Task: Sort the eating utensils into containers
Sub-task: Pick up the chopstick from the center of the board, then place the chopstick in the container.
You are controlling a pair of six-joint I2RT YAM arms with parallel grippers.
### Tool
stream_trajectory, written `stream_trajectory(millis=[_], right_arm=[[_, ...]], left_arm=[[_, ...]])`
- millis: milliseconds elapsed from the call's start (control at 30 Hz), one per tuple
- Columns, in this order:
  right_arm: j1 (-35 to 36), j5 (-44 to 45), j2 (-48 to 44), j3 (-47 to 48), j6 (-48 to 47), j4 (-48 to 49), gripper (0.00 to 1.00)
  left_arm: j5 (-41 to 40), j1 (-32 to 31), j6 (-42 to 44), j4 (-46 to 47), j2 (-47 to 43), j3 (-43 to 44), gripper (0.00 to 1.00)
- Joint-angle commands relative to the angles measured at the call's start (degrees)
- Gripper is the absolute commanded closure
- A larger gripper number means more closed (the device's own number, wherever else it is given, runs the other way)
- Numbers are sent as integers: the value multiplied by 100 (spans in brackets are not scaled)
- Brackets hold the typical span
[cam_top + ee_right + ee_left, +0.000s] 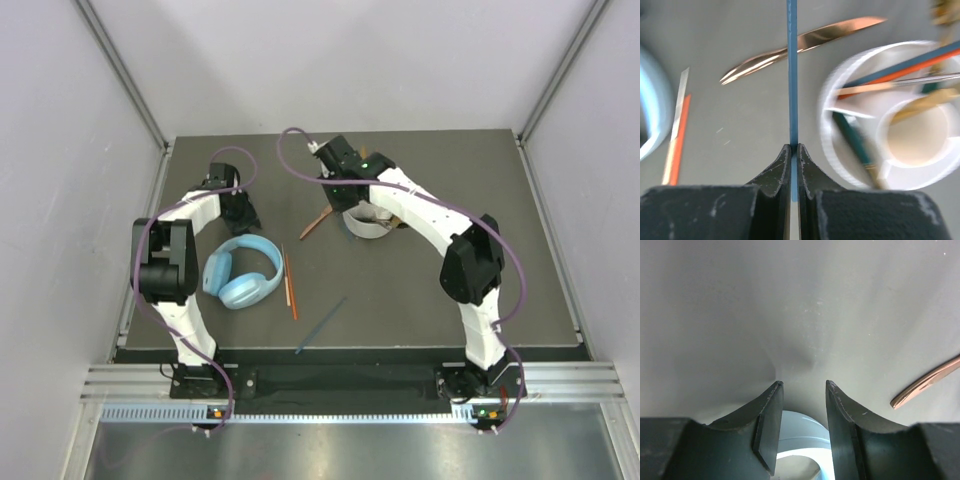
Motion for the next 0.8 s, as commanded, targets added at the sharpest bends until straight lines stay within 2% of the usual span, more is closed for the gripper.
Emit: stream_trajectory(millis=[0,200,433,567,667,767], right_arm=[[-398,510,-91,296,-195,439,100],[-627,818,234,401,-476,1098,100],[-750,871,630,849,-468,1249,100],[-785,968,552,579,-512,1406,100],[-820,950,305,252,-538,1889,100],[-846,1012,454,584,-600,1847,100]], left_arm=[[319,-35,52,174,-10,86,55],[364,-123,131,156,69,121,55],[443,-202,140,130,157,174,55],[539,-255,166,138,219,226,55],[653,-325,201,138,289,253,55],[891,-483,289,104,447,358,55]])
